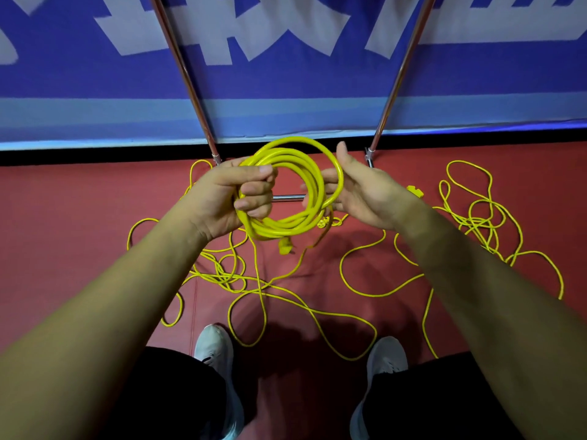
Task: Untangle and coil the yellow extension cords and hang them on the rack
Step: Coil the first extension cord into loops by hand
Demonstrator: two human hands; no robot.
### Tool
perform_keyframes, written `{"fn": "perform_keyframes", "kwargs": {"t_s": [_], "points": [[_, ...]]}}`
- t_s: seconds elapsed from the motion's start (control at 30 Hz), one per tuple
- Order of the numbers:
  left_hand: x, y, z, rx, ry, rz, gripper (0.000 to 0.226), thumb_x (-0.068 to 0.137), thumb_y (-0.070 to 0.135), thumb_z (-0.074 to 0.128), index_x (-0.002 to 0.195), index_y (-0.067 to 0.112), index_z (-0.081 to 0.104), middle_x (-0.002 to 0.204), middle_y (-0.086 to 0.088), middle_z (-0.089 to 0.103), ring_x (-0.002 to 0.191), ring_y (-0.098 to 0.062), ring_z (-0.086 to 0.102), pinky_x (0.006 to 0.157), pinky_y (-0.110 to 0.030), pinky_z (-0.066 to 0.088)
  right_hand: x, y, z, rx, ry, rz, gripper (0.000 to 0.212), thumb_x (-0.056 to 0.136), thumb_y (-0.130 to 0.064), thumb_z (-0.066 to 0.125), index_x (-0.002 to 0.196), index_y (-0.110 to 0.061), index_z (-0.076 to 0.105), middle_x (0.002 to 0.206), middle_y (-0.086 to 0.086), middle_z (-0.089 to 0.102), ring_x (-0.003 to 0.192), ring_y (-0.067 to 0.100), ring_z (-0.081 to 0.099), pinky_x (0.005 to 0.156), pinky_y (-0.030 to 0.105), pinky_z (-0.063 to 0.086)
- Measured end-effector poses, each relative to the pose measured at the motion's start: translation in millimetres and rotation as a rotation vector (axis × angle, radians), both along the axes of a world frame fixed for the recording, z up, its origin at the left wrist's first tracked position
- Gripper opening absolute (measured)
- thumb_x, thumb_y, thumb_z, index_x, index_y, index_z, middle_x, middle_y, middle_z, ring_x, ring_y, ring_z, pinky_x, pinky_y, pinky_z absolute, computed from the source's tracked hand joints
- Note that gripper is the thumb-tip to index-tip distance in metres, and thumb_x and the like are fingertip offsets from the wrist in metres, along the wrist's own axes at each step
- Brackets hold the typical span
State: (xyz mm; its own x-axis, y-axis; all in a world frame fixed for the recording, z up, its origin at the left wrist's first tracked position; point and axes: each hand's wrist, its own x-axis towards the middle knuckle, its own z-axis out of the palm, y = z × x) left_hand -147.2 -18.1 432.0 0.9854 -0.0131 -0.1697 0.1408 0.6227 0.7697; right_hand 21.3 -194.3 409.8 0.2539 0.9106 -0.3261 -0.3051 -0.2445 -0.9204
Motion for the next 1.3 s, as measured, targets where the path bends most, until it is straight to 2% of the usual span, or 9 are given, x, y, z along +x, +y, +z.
{"fn": "perform_keyframes", "kwargs": {"t_s": [0.1,0.27,0.5,0.6,0.7,0.8,1.03,1.17,1.3], "points": [[-2.5,7.5,2.3,-0.021,-0.035,0.036,0.019,0.079,0.018,0.073,0.079,0.008,0.057,0.048,0.012,0.040,0.036,0.000,0.036,0.046,-0.021,0.026,4.4,-3.2,-7.1,0.007,0.058,-0.083,0.059,0.097,-0.049,0.040,0.097,0.005,0.063,0.097,0.023,0.065,0.089,0.033,0.060,0.086,0.039,0.048],[-2.2,18.4,10.2,-0.064,-0.098,0.147,0.013,0.083,0.018,0.068,0.079,0.011,0.058,0.048,0.012,0.040,0.037,0.000,0.036,0.047,-0.019,0.029,3.0,-11.9,-25.6,-0.122,-0.325,0.140,0.007,0.093,-0.004,0.056,0.099,-0.006,0.055,0.093,0.014,0.068,0.095,0.028,0.063,0.087,0.034,0.046],[6.0,22.2,4.3,0.046,-0.058,0.372,0.016,0.098,0.014,0.047,0.083,0.016,0.049,0.050,0.011,0.037,0.045,-0.004,0.036,0.054,-0.020,0.035,0.2,-4.2,-34.2,-0.268,-0.491,-0.106,0.029,0.101,-0.030,0.051,0.084,-0.008,0.058,0.074,0.013,0.064,0.053,0.013,0.064,0.049,0.018,0.043],[8.6,22.9,3.2,0.046,-0.041,0.479,0.026,0.100,0.014,0.048,0.077,0.017,0.058,0.050,0.009,0.035,0.045,-0.005,0.037,0.054,-0.022,0.035,-10.7,-2.3,-43.0,-0.327,-0.488,-0.059,0.033,0.103,-0.038,0.044,0.081,-0.014,0.052,0.071,0.014,0.065,0.069,0.028,0.068,0.059,0.026,0.041],[10.3,25.4,3.3,0.016,-0.047,0.582,0.015,0.100,0.014,0.049,0.086,0.013,0.055,0.053,0.008,0.035,0.046,-0.006,0.037,0.056,-0.023,0.038,-21.2,-0.1,-50.3,-0.317,-0.350,0.025,0.010,0.100,-0.016,0.050,0.094,-0.013,0.057,0.078,0.011,0.065,0.083,0.026,0.072,0.077,0.033,0.044],[9.4,30.1,6.4,-0.104,-0.067,0.614,0.009,0.090,0.013,0.048,0.090,0.006,0.054,0.058,0.004,0.036,0.052,-0.011,0.038,0.060,-0.025,0.038,-24.9,1.0,-50.6,-0.269,-0.348,0.036,0.018,0.095,0.005,0.046,0.104,-0.001,0.061,0.084,0.018,0.063,0.068,0.013,0.068,0.063,0.018,0.048],[5.6,32.7,2.5,-0.148,-0.152,0.568,0.025,0.077,-0.004,0.058,0.100,0.003,0.053,0.076,-0.004,0.051,0.068,-0.019,0.051,0.074,-0.031,0.047,-37.6,2.9,-56.4,-0.265,-0.040,-0.040,0.013,0.104,-0.015,0.044,0.111,-0.012,0.054,0.066,0.006,0.051,0.069,0.030,0.069,0.073,0.033,0.056],[8.3,27.1,-1.5,0.094,-0.118,0.628,0.014,0.089,0.001,0.049,0.101,0.008,0.051,0.077,-0.002,0.054,0.069,-0.018,0.054,0.071,-0.034,0.050,-57.0,10.8,-53.6,-0.369,0.070,-0.076,0.005,0.101,-0.015,0.051,0.096,-0.014,0.050,0.058,-0.002,0.037,0.040,0.009,0.035,0.050,0.026,0.044],[8.3,27.6,-12.9,0.478,0.036,0.675,0.016,0.088,0.012,0.056,0.104,0.015,0.053,0.082,-0.002,0.056,0.073,-0.018,0.057,0.077,-0.038,0.044,-68.2,13.2,-34.0,-0.324,-0.202,0.116,0.016,0.099,-0.019,0.054,0.103,-0.005,0.060,0.064,0.005,0.047,0.039,0.007,0.031,0.046,0.024,0.037]]}}
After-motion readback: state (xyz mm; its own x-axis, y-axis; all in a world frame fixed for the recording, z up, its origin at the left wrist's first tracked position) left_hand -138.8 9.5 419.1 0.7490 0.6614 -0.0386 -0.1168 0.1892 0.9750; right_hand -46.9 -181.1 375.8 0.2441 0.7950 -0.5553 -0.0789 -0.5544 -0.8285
